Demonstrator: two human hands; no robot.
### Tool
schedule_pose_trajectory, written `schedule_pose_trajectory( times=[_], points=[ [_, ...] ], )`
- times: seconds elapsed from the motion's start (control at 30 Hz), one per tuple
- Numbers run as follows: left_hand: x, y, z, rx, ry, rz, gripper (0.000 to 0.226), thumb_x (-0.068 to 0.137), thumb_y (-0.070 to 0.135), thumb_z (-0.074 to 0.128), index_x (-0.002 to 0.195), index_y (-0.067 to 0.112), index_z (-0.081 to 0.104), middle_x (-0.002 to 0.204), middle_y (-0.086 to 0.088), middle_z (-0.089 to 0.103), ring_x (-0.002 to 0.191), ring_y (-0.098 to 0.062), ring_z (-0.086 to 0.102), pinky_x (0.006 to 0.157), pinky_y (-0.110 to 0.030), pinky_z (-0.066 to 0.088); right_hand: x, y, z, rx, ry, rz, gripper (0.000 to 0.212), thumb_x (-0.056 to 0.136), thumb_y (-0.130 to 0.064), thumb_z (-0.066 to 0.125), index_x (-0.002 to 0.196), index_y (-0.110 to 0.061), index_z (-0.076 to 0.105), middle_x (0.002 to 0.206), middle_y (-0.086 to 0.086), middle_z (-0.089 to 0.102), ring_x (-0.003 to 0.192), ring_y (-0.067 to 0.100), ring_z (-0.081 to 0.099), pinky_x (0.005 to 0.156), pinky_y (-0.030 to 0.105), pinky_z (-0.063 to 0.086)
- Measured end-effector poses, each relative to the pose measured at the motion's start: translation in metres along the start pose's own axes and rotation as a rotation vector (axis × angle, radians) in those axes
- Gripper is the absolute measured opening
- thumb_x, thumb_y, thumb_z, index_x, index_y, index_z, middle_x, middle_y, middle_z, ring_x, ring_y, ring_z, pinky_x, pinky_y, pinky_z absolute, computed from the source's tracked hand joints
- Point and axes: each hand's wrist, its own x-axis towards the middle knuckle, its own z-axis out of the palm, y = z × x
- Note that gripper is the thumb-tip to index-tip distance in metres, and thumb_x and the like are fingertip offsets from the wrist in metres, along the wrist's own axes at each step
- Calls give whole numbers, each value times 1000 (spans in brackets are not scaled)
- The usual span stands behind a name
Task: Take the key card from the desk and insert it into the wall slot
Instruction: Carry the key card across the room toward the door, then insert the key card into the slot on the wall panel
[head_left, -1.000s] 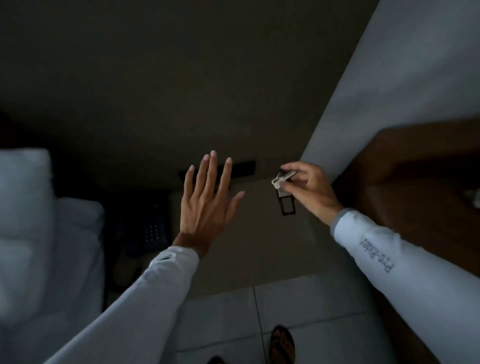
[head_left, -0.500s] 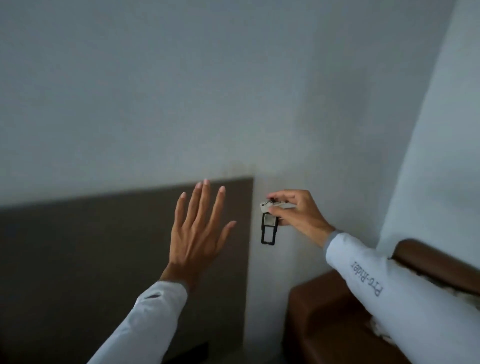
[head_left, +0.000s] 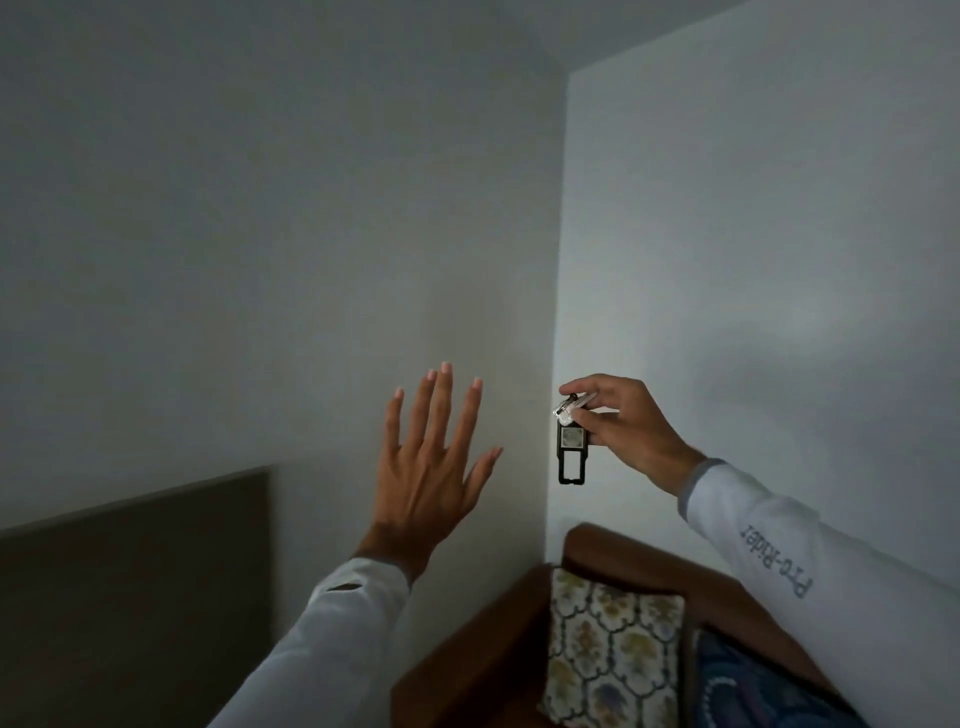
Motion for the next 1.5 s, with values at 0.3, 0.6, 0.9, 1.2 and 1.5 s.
schedule_pose_trajectory(
  times=[0.3,0.6,0.9,1.2,1.5],
  points=[
    [91,233,-20,-173,91,97,71,109,60,26,165,17,29,171,-21,30,158,-36,31,124,-63,35,-41,17,-257,-239,191,-3,26,87,3,62,105,-13,73,99,22,76,99,36,73,94,58,57],
    [169,444,-22,-345,111,223,75,108,63,14,166,17,24,173,-21,24,160,-37,23,126,-63,31,-86,44,-468,-367,400,60,27,84,7,64,102,-11,72,99,26,76,100,36,73,97,56,56],
    [220,623,15,-496,140,312,76,106,63,18,167,16,21,174,-22,23,160,-39,23,128,-62,26,-130,89,-621,-595,570,78,25,86,7,64,108,-1,72,103,21,76,96,28,75,89,33,59],
    [275,781,62,-659,90,341,77,105,63,22,163,13,32,169,-24,32,156,-42,33,123,-65,35,-113,142,-751,-809,598,139,23,85,3,68,106,-5,74,101,17,75,91,28,72,88,38,58],
    [312,899,120,-720,56,383,76,105,62,22,159,13,43,166,-25,40,152,-42,41,119,-66,41,-94,239,-851,-818,603,202,23,84,0,69,102,-11,76,101,10,74,85,20,69,79,22,52]
  ],
)
